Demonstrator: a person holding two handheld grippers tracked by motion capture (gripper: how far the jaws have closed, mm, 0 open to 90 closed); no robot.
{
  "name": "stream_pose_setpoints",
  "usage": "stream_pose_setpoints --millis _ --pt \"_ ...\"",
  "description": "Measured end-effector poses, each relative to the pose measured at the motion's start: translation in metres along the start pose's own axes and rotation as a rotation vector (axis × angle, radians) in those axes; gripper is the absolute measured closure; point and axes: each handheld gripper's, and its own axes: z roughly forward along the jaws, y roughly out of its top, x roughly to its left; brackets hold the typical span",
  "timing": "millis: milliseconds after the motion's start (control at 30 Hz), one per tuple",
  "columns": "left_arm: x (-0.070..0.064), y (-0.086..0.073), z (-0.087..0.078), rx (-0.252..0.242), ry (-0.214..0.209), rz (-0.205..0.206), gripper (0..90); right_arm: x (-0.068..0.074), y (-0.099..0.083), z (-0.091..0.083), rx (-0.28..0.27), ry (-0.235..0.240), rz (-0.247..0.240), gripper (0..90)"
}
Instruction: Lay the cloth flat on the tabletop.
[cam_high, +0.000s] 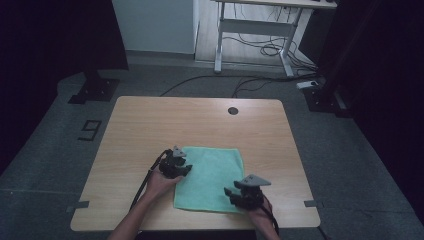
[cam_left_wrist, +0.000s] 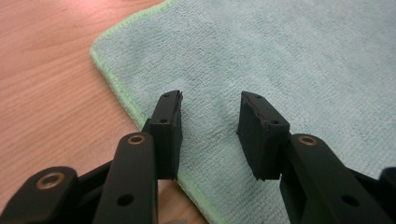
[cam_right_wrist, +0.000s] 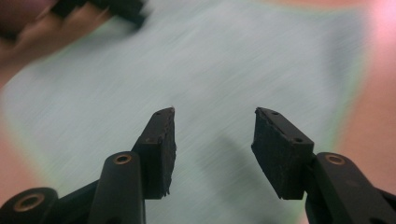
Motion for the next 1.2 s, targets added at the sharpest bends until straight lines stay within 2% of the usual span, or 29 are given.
stream_pose_setpoints --millis 67,100,133,233,267,300,333,400,467,500,533,567,600,633,667,700,767,800,833,867,900,933,967,1033,1067,1133,1200 --pt "0.0 -0.001 0.0 -0.005 -0.002 -0.005 59.8 -0.019 0.014 0.005 -0.018 -0.037 0.02 48.5" --pt "0.0 -0.001 0.0 -0.005 -0.002 -0.005 59.9 -0.019 0.014 0.005 -0.018 -0.037 0.02 48.5" --pt "0.001 -0.002 -0.001 -0.007 -0.007 -0.011 60.0 -0.038 0.029 0.017 -0.016 -0.066 0.055 49.0" --pt "0.001 -0.002 -0.001 -0.009 -0.009 -0.015 60.1 -0.061 0.045 0.038 0.006 -0.128 0.066 49.7" --pt "0.001 -0.002 -0.001 -0.011 -0.008 -0.015 60.1 -0.068 0.05 0.044 0.01 -0.134 0.078 50.6" --pt "0.001 -0.002 -0.001 -0.011 -0.008 -0.015 60.1 -0.068 0.05 0.044 0.01 -0.134 0.078 50.6" --pt "0.001 -0.003 -0.001 -0.013 -0.009 -0.014 60.1 -0.08 0.059 0.057 0.029 -0.144 0.091 51.9" --pt "0.001 -0.003 -0.001 -0.018 -0.011 -0.017 60.2 -0.087 0.063 0.068 0.064 -0.15 0.097 54.3" --pt "0.002 -0.003 -0.001 -0.016 -0.013 -0.017 60.2 -0.089 0.063 0.072 0.069 -0.157 0.088 56.1" --pt "0.002 -0.003 -0.001 -0.018 -0.014 -0.018 60.2 -0.094 0.062 0.079 0.095 -0.143 0.095 64.7" --pt "0.002 -0.004 -0.001 -0.023 -0.012 -0.019 60.2 -0.093 0.062 0.08 0.089 -0.137 0.084 68.7" --pt "0.002 -0.004 -0.001 -0.023 -0.012 -0.019 60.1 -0.093 0.062 0.08 0.089 -0.137 0.084 68.7" --pt "0.001 -0.004 -0.001 -0.027 -0.009 -0.019 60.1 -0.087 0.064 0.079 0.08 -0.151 0.046 77.5" --pt "0.001 -0.004 -0.001 -0.027 -0.009 -0.019 60.1 -0.087 0.064 0.079 0.08 -0.151 0.046 77.5" --pt "0.001 -0.004 -0.001 -0.028 -0.008 -0.019 60.1 -0.081 0.066 0.077 0.064 -0.149 0.016 78.6" --pt "0.001 -0.005 -0.001 -0.027 -0.007 -0.017 60.1 -0.063 0.069 0.073 0.04 -0.132 -0.043 79.5" --pt "0.0 -0.005 -0.001 -0.029 -0.002 -0.018 60.0 -0.044 0.07 0.069 0.026 -0.098 -0.079 78.6" --pt "0.0 -0.005 -0.001 -0.029 -0.002 -0.018 60.0 -0.044 0.07 0.069 0.026 -0.098 -0.079 78.6" --pt "0.0 -0.005 -0.001 -0.028 0.0 -0.018 59.9 -0.018 0.067 0.069 0.054 -0.057 -0.146 75.1" --pt "0.0 -0.005 -0.001 -0.028 0.0 -0.018 59.9 -0.018 0.067 0.069 0.054 -0.057 -0.146 75.1" --pt "0.0 -0.005 -0.001 -0.028 0.0 -0.021 59.9 -0.002 0.061 0.071 0.081 0.021 -0.184 65.3" --pt "0.0 -0.005 -0.001 -0.028 0.0 -0.022 59.9 0.003 0.059 0.07 0.091 0.05 -0.2 60.9" --pt "0.0 -0.005 -0.001 -0.028 0.0 -0.022 59.9 0.003 0.059 0.07 0.091 0.05 -0.2 60.9" --pt "-0.001 -0.005 -0.001 -0.027 0.0 -0.02 59.9 0.001 0.06 0.062 0.044 0.084 -0.173 57.4" --pt "0.0 -0.005 -0.001 -0.026 0.0 -0.02 59.9 -0.005 0.062 0.057 0.012 0.072 -0.137 57.2" --pt "0.0 -0.005 -0.001 -0.026 -0.001 -0.02 59.9 -0.017 0.067 0.051 -0.025 0.047 -0.102 57.7" --pt "0.0 -0.005 -0.001 -0.027 -0.001 -0.021 59.9 -0.031 0.071 0.049 -0.034 0.029 -0.056 58.6"
